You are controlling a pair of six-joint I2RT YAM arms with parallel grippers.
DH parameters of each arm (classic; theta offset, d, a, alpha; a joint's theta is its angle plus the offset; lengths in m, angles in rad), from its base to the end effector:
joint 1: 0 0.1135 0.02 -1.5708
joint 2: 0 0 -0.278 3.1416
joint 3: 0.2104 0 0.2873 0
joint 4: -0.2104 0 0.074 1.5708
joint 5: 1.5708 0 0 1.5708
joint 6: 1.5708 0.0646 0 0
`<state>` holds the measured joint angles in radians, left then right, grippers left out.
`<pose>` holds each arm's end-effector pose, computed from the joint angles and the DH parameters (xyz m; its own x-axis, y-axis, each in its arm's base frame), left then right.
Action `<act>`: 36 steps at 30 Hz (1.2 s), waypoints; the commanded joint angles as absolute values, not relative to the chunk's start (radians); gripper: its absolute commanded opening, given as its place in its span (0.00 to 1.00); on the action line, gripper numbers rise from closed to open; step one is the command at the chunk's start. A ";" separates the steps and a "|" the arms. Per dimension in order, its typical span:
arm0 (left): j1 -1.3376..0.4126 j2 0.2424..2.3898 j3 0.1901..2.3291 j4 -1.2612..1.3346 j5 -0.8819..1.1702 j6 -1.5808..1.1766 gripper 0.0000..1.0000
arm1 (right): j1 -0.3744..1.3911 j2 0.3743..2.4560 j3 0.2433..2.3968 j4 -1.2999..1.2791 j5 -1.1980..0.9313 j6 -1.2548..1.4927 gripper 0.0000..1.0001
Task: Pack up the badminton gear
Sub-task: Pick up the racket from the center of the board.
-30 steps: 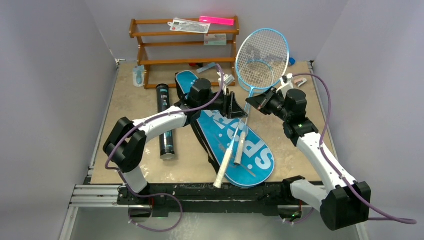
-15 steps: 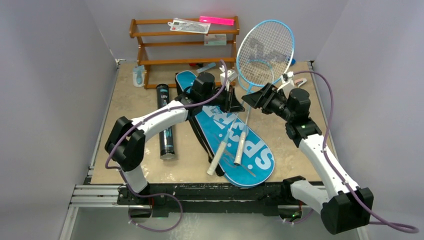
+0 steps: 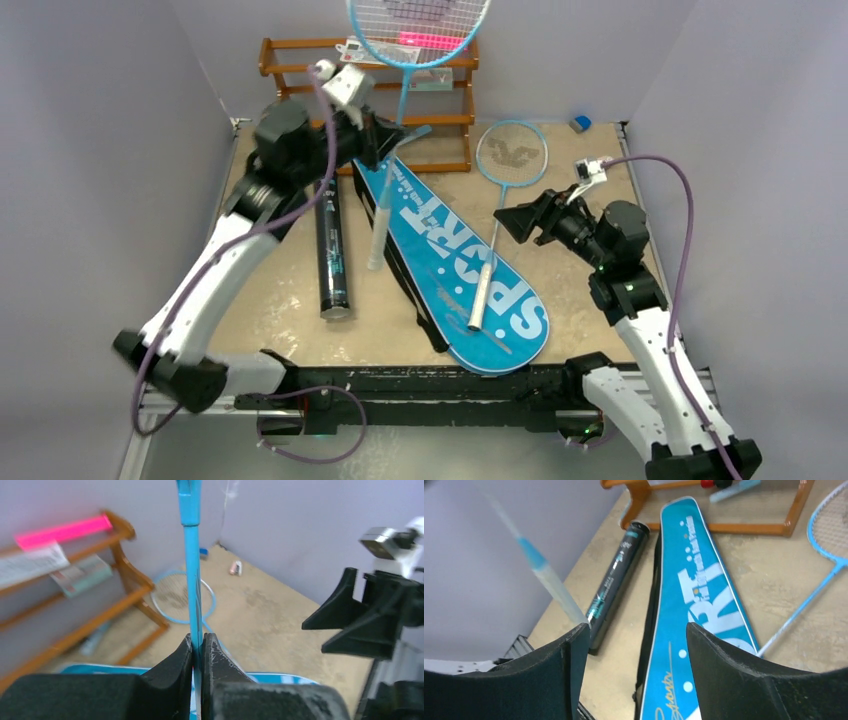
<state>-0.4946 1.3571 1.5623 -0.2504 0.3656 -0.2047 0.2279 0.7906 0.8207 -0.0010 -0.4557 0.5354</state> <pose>0.3042 -0.1903 0.4951 -0.1929 -0.1116 -0.9748 0.7338 0.6432 -0.2189 0.2229 0.0809 0.3834 -0.2978 0.4012 -0.8662 -0.5575 0.6635 0.4990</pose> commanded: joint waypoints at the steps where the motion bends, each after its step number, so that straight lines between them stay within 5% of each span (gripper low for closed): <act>1: -0.503 1.111 1.373 -0.106 0.380 0.252 0.00 | 0.228 0.851 0.791 -0.014 -0.486 0.453 0.72; 9: -0.502 0.907 1.261 -0.273 0.413 0.923 0.00 | 0.229 1.044 0.813 -0.003 -0.568 0.437 0.68; 19: -0.501 0.681 1.023 -0.440 0.591 1.152 0.00 | 0.229 1.255 0.914 -0.003 -0.615 0.431 0.66; 31: -0.502 0.507 0.895 -0.874 0.522 1.551 0.00 | 0.232 1.407 1.075 -0.014 -0.682 0.410 0.65; 36: -0.502 0.505 0.840 -0.907 0.497 1.650 0.00 | 0.416 1.535 1.230 -0.193 -0.548 0.275 0.64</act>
<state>-0.5018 0.4873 0.8555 -0.8425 0.5083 1.4807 0.2623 1.4570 1.0927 -0.0425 -0.6373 0.4042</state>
